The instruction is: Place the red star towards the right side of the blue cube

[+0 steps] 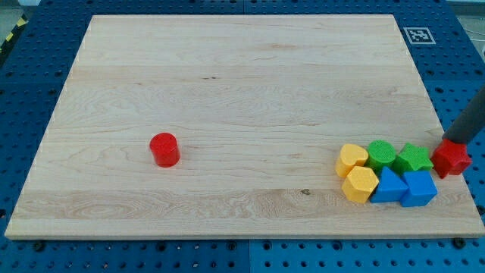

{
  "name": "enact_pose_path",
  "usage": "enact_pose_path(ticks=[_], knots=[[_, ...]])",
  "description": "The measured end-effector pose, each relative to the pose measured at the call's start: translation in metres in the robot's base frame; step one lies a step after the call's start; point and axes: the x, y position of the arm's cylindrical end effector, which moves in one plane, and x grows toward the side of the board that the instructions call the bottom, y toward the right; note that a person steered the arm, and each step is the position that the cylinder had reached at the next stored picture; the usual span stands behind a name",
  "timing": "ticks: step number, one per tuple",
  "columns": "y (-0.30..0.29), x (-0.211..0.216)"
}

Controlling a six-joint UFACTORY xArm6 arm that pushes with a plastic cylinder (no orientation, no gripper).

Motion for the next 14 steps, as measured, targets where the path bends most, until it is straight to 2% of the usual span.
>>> enact_pose_path(ticks=[2,9,10,11,13,14], knots=[[-0.012,-0.01],[-0.007,0.047],[-0.007,0.026],[-0.012,-0.018],[-0.093,-0.088],[-0.137,-0.092]])
